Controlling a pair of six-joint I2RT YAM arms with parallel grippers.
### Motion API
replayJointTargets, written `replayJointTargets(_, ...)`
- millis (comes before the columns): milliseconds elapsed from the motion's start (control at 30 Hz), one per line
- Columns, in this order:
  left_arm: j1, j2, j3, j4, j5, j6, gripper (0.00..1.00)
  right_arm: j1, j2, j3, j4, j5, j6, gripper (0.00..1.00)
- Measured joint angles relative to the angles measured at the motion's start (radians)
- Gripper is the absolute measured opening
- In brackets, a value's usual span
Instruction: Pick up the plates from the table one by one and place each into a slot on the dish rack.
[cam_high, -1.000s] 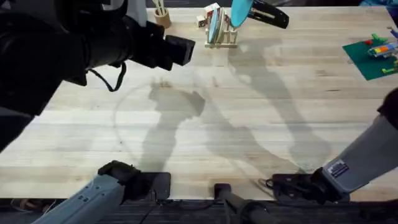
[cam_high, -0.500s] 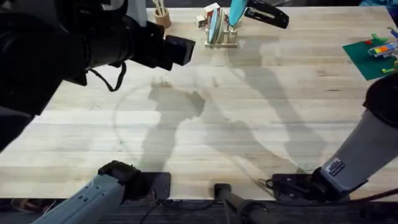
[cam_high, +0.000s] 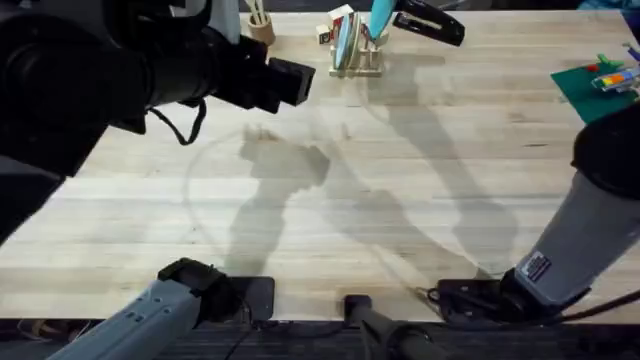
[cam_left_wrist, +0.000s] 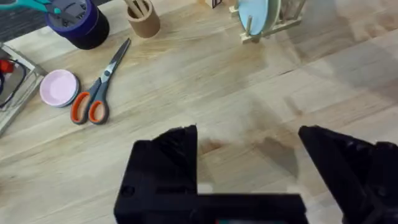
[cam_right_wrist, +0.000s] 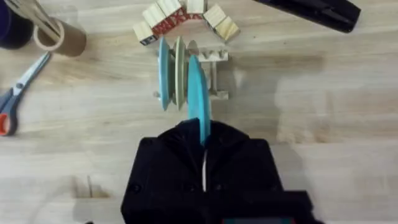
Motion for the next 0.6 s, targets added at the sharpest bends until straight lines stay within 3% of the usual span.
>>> replayJointTargets(600,0.0,0.0,0.0,0.0,0.0,0.0,0.995,0.0,0.077,0.0,0.094,0.048,-0.004,0.031)
